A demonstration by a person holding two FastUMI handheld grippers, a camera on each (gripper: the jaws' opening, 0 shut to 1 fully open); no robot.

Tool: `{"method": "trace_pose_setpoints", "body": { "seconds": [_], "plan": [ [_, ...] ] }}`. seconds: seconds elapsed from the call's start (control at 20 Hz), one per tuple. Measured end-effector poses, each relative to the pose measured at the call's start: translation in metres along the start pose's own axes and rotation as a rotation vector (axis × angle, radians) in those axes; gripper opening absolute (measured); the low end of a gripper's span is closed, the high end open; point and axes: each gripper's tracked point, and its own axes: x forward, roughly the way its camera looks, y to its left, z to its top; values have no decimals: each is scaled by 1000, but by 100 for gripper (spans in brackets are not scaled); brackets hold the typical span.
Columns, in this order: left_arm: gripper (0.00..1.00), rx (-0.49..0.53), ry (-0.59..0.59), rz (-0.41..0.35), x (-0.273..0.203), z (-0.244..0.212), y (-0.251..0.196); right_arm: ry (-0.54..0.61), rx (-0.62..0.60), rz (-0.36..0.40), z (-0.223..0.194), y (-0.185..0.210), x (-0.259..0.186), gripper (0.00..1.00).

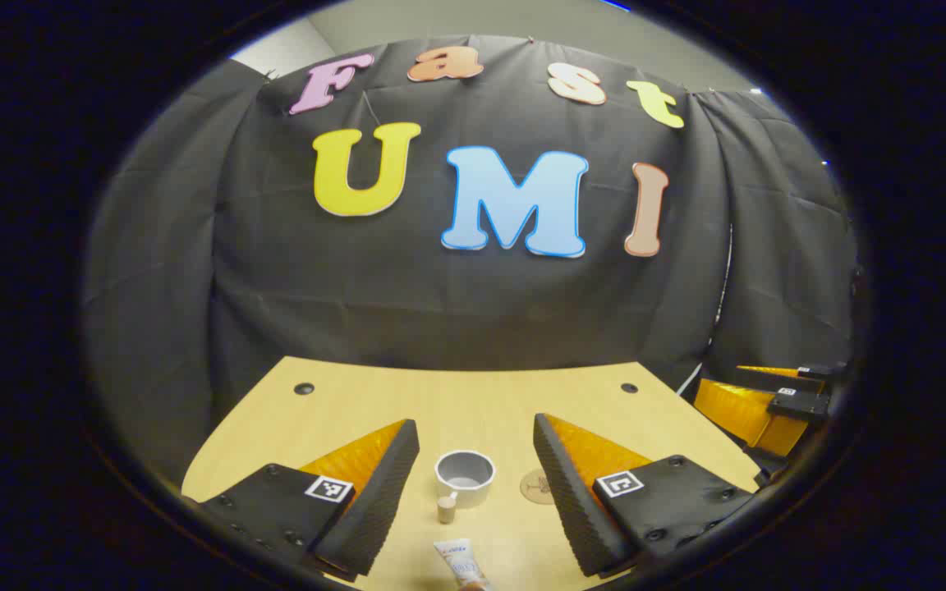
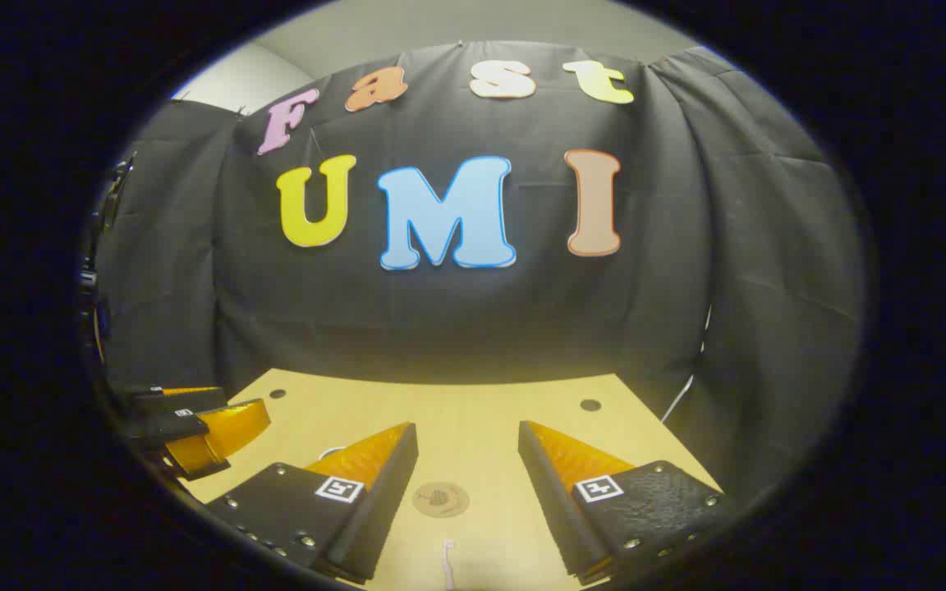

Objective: Put the toothbrush and toothpaste on the desktop into the cup, then pick up the cup and place it on the coaster on the desktop.

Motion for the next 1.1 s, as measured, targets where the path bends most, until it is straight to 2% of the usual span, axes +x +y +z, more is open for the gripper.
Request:
{"method": "trace_pose_setpoints", "body": {
  "seconds": [0.2, 0.55, 1.1],
  "plan": [
    [93, -45, 108, -6, 13, -47, 7, 148, 21, 0, -50, -1, 12, 78],
    [93, -99, 310, 21, 28, -127, 25, 336, 15, 2, -126, -2, 32, 79],
    [94, -136, 644, 37, 42, -236, 27, 665, 56, -11, -223, 9, 43, 81]
  ]
}}
